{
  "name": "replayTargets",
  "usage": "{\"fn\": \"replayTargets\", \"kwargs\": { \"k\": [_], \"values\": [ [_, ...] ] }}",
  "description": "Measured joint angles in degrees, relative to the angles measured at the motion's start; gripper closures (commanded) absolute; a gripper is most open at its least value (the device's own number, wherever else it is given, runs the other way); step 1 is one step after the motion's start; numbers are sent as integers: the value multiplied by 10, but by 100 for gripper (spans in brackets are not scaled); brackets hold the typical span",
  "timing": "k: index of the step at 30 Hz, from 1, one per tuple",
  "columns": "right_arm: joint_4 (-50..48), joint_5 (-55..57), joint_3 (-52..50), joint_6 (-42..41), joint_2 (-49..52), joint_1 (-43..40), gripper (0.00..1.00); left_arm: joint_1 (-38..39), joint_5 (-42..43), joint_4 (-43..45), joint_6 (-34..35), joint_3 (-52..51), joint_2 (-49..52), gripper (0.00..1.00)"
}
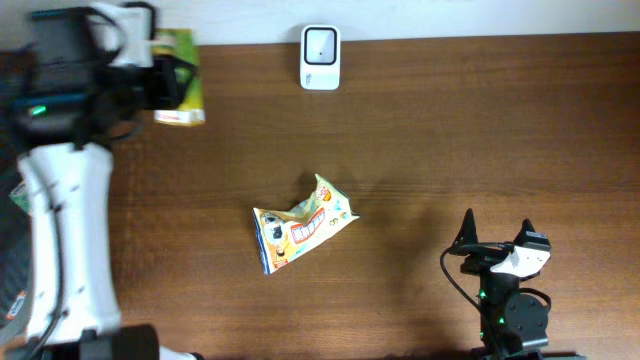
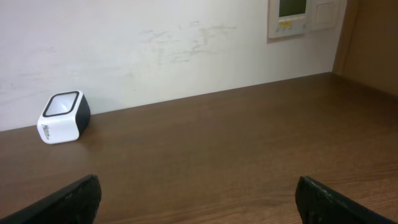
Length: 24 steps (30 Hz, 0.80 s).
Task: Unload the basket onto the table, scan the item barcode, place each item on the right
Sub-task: 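Place the green tea carton on the table beside the bag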
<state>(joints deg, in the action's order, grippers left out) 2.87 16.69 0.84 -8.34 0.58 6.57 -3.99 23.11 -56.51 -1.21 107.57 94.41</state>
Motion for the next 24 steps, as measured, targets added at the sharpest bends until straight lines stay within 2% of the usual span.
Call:
{"fn": "replayTargets", "kwargs": {
  "k": [9, 13, 17, 24],
  "values": [
    [0, 0, 0, 0, 0, 0, 1, 230, -56, -6, 0, 0, 197, 75],
    [0, 0, 0, 0, 0, 0, 1, 303, -65, 42, 0, 0, 271, 75],
    [0, 0, 0, 0, 0, 0, 1, 365, -83, 133, 2, 0, 289, 74],
    [0, 0, 0, 0, 0, 0, 1, 453, -158, 155, 2, 0, 309, 74]
  ]
}}
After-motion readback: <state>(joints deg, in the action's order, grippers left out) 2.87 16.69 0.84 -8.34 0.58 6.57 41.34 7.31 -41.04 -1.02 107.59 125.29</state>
